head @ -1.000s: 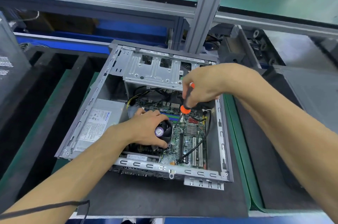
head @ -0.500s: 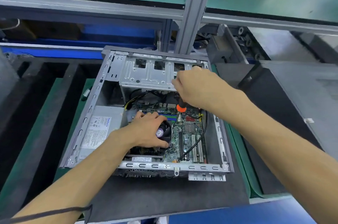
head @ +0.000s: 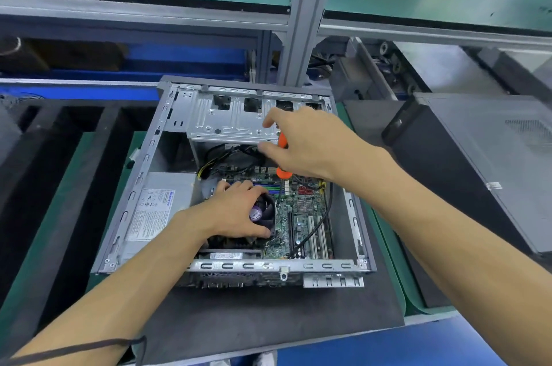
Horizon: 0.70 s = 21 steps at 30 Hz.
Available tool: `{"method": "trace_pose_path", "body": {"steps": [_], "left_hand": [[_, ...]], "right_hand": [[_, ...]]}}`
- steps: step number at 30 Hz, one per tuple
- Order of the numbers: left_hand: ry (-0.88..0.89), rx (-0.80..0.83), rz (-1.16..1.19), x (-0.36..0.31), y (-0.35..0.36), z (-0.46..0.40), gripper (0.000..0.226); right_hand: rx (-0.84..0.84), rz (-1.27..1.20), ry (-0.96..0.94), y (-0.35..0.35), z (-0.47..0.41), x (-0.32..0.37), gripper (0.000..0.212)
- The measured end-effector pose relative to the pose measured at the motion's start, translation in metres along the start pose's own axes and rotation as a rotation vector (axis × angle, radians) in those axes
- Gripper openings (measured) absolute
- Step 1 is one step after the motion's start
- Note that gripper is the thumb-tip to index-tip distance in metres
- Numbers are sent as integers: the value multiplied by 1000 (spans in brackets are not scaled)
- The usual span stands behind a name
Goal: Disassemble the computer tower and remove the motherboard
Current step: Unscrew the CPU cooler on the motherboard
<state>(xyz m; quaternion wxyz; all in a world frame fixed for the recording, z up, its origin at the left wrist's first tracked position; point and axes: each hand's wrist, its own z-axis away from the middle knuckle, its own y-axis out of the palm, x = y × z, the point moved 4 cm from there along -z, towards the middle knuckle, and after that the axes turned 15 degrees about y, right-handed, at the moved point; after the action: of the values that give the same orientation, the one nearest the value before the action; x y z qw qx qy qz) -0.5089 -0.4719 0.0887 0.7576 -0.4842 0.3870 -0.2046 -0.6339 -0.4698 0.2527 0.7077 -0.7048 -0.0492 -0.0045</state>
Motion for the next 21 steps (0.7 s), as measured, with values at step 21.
{"method": "trace_pose_path", "body": {"steps": [21], "left_hand": [[172,-645,466,-53,-56,8,52]], "right_hand": [[-153,-1631,172,48,4,-7,39]]}}
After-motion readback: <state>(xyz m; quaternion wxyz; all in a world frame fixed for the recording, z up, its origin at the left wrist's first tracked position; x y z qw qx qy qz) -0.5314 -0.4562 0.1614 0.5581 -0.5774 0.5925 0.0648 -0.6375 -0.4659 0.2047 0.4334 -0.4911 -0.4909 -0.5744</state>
